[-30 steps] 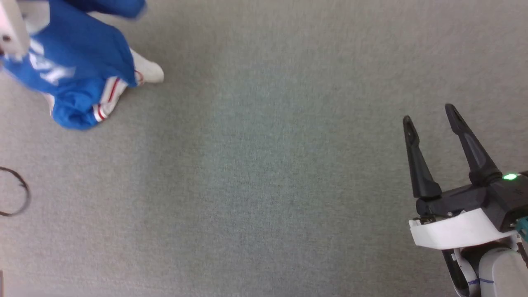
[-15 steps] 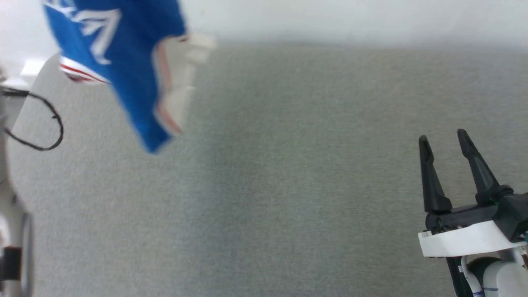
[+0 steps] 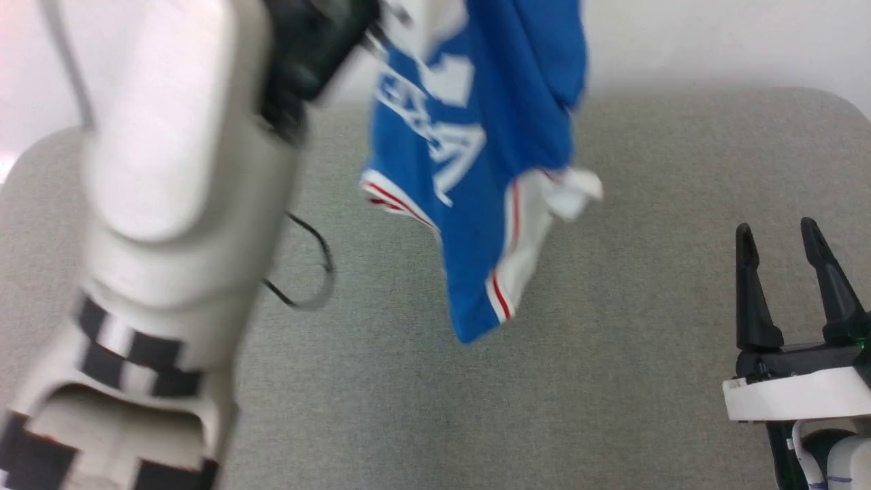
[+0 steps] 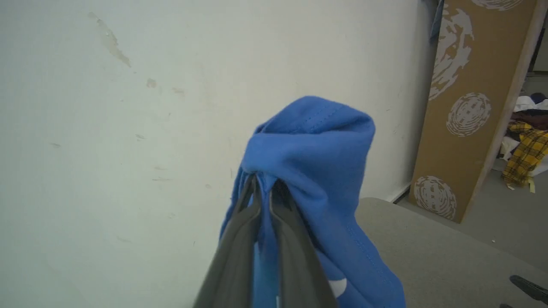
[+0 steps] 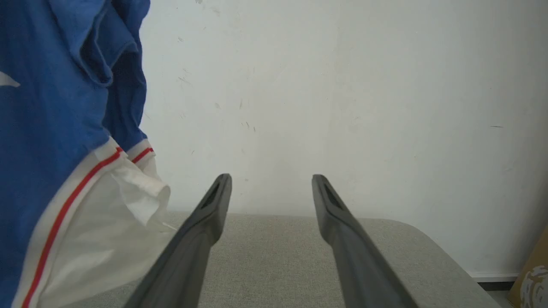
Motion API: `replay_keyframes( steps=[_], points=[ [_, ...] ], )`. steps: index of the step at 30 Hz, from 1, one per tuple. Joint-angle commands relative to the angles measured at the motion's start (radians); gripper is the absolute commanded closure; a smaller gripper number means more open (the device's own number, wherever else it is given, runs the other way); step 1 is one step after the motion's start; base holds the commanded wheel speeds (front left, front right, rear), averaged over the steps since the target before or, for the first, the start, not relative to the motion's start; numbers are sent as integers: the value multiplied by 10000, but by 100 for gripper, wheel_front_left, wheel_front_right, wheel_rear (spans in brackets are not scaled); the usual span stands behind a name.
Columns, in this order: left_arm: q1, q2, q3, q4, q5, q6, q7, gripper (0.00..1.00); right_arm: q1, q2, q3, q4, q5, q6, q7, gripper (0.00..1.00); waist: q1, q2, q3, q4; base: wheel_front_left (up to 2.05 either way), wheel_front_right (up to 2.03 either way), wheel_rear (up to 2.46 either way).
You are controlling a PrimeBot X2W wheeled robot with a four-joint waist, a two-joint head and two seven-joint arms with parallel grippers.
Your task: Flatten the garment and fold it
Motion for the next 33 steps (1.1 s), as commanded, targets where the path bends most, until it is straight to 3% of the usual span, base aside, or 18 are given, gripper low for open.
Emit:
replay_keyframes(
  steps=[1,7,13,21,22,23,24,25,31,33],
  points=[
    [451,-144,-98,-22,-51,197,-167,100,-16,31,-44,-36,30,-19,-18,0,1,0,127,-126,0,0,0],
    [2331,-456,-944,426,305,510,-1262,100,-159,31,105,-8,136,-19,-73,0,1,0,581,-470,0,0,0],
    [4188,-622,-1670,2105,466,688,-2520,100,-314,31,444,60,169,-19,-62,0,1,0,1100,-844,0,0,0],
    [4882,-776,-1953,4451,389,1041,-3416,100,-581,31,678,91,93,-19,-9,0,1,0,1684,-1170,0,0,0],
    [4849,-802,-1938,4610,291,1062,-3579,87,-610,31,654,92,89,-19,-18,0,1,0,1736,-1154,0,0,0],
    [4781,-823,-1928,4710,207,1091,-3794,58,-627,31,611,96,82,-19,-21,0,1,0,1779,-1112,0,0,0],
    [4697,-841,-1924,4777,107,1095,-3994,17,-640,31,575,113,67,-19,-16,0,1,0,1798,-1062,0,0,0],
    [4591,-853,-1924,4797,8,1086,-4210,0,-644,31,545,133,46,-19,-9,0,1,0,1793,-990,0,0,0],
    [4200,-851,-1408,3822,-690,1161,-5985,0,-496,31,469,240,16,-19,59,0,1,0,1155,-516,0,0,0],
    [4486,-326,-993,2729,-694,1330,-6575,0,-316,31,433,235,16,-19,141,0,1,0,793,-366,0,0,0]
  ],
)
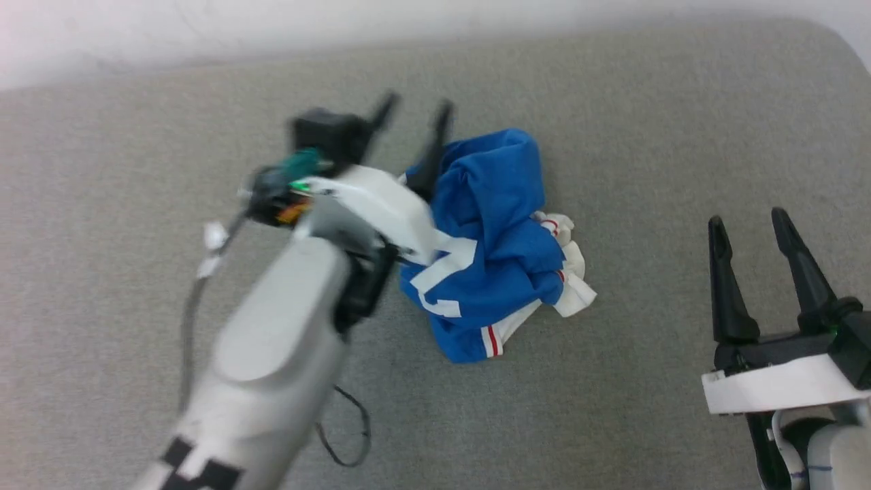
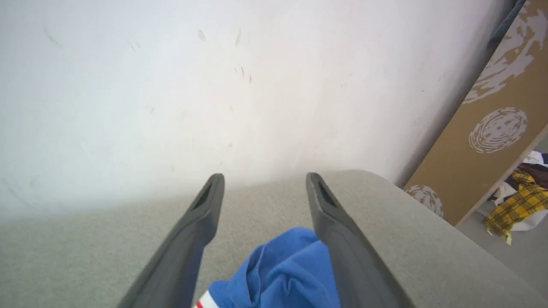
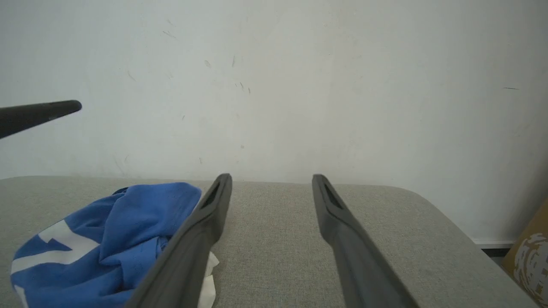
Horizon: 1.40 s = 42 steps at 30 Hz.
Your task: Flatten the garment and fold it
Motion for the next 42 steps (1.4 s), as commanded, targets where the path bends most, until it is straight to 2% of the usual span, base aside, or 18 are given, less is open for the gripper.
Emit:
replay_keyframes(
  steps=[1,4,6,10,14,18,20,26,32,42],
  points=[
    [302,530,266,-634,80,271,-290,0,177,33,-34,-20,-22,-19,33,0,-1,-1,-617,386,0,0,0],
    [1237,1467,703,-2299,451,878,-765,0,363,33,-73,-70,2,-19,103,0,-1,-1,-840,451,0,0,0],
    [2121,2101,960,-3434,845,1444,-1009,0,494,33,-113,-93,23,-19,111,0,-1,-1,-929,483,0,0,0],
    [4238,3002,1361,-5366,1559,2590,-1420,0,738,33,-165,-120,71,-19,131,0,-1,-1,-1006,498,0,0,0],
    [6143,3333,1773,-6425,2154,3606,-1998,0,966,34,-246,-151,99,-19,173,0,-1,-1,-1045,579,0,0,0],
    [7459,3564,1872,-6646,2837,4140,-2220,0,1180,34,-234,-98,81,-19,259,0,-1,-1,-1091,645,0,0,0],
    [7907,3491,1867,-6691,3070,4365,-2263,0,1304,34,-223,-9,81,-19,303,0,-1,-1,-1112,658,0,0,0],
    [8473,2896,1943,-6798,3022,4226,-2294,0,1563,34,-252,304,256,-19,342,0,-1,-1,-1021,833,0,0,0],
    [8241,2588,2112,-6756,3117,3867,-2296,0,790,-23,202,330,-123,-19,983,0,-1,-1,-832,958,0,0,0],
    [7760,1954,2085,-6481,3250,3293,-2297,0,-509,-2148,1674,1560,497,-19,4932,0,-1,-1,-170,1682,0,0,0]
  ],
)
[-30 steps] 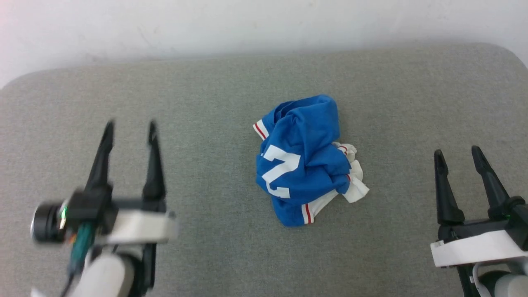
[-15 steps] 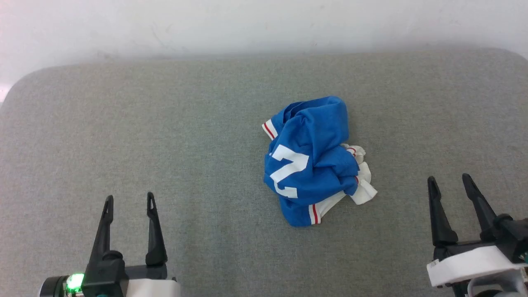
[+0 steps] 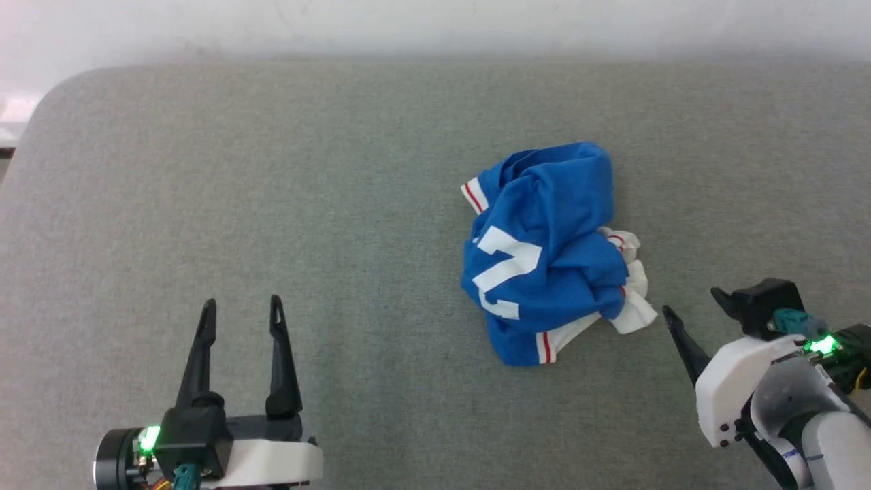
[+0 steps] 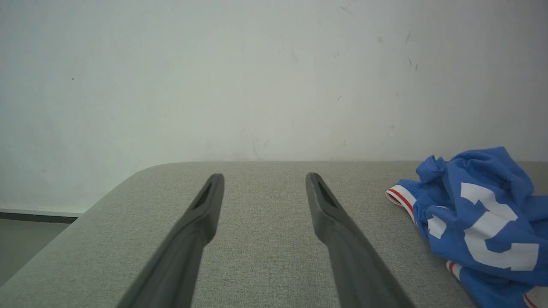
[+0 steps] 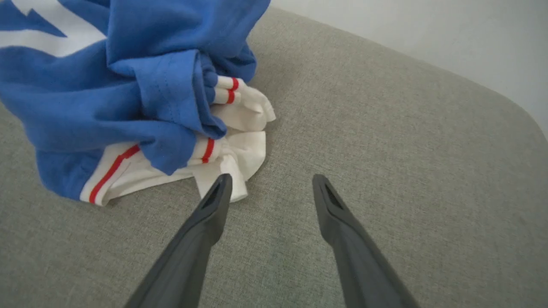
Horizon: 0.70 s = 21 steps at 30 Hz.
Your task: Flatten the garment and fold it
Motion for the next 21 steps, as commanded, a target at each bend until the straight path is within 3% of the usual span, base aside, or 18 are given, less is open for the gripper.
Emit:
replay_keyframes(
  steps=[1,6,11,12,13,21],
  points=[
    [-240,-127,6,95,162,-139,-48,0,-304,-365,292,135,248,-19,429,0,-1,-1,389,448,0,0,0],
    [-446,-418,16,279,260,-381,-48,0,-794,-1118,945,475,557,-19,981,0,-1,-1,767,876,0,0,0],
    [-654,-725,21,485,346,-625,-49,0,-1273,-1439,1564,1187,673,-19,1045,0,-1,-1,961,1189,0,0,0],
    [-675,-786,35,522,358,-661,-49,0,-1322,-1409,1672,1385,722,-19,1121,60,-1,-1,973,1214,0,0,0],
    [-689,-841,44,563,371,-701,-49,0,-1366,-1368,1743,1562,765,-19,1167,100,-1,-1,982,1228,0,0,0],
    [-587,-1019,314,844,439,-871,-49,0,-1701,-1289,1804,1908,925,-19,659,100,-1,-1,724,898,0,0,0]
  ],
)
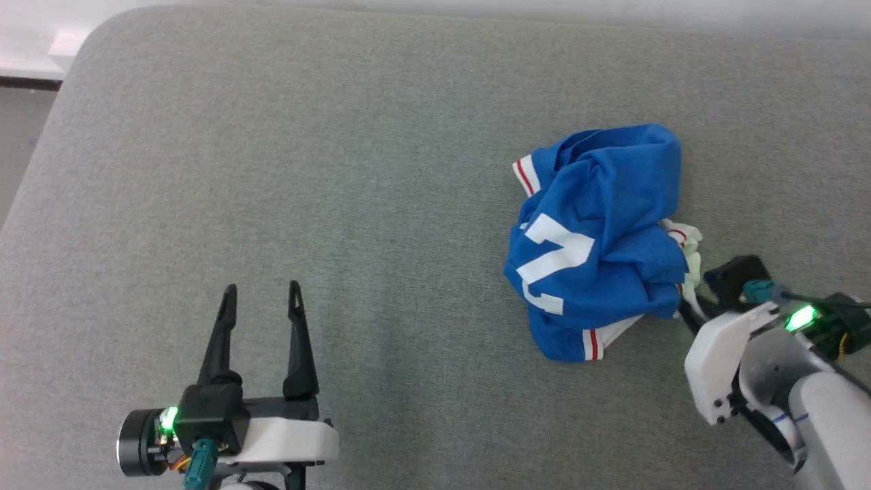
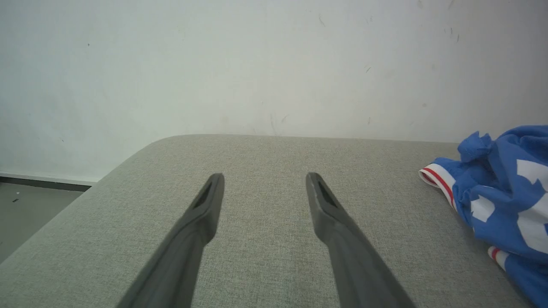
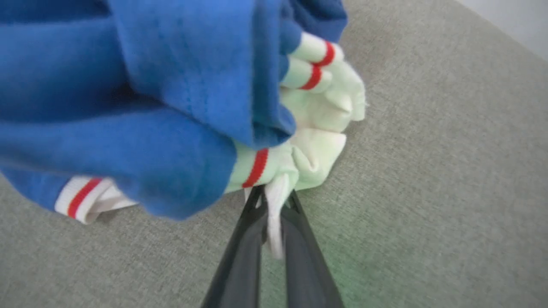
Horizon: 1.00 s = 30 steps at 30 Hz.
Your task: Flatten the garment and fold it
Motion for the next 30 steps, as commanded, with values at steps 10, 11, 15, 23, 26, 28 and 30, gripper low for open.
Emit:
replay_keyframes(
  steps=[10,11,15,23,26,28,30],
  points=[
    [238,85,463,104,105,-221,-47,0,-1090,-128,-2200,-1214,-138,-23,-817,100,-1,0,-883,-1321,0,0,0],
    [266,95,490,97,110,-227,-47,0,-1042,-106,-2639,-1377,-193,-23,-815,100,-1,0,-911,-1399,0,0,0],
    [368,114,528,83,98,-295,-47,0,-184,83,-4496,-1958,-494,-23,-605,100,-1,0,-907,-1561,0,0,0],
    [443,106,506,161,58,-396,-47,0,2818,1617,-6582,-1812,-1152,-23,-305,100,-1,0,-700,-1540,0,0,0],
    [434,145,518,208,61,-403,-47,0,3250,2229,-6637,-1601,-1294,-23,-439,80,-1,0,-673,-1537,0,0,0],
    [409,181,522,232,62,-408,-47,0,3254,2460,-6609,-1552,-1436,-23,-592,0,-1,0,-676,-1539,0,0,0],
    [381,212,520,237,75,-401,-46,0,3068,2607,-6480,-1659,-1354,-23,-762,0,-1,0,-691,-1545,0,0,0]
  ],
)
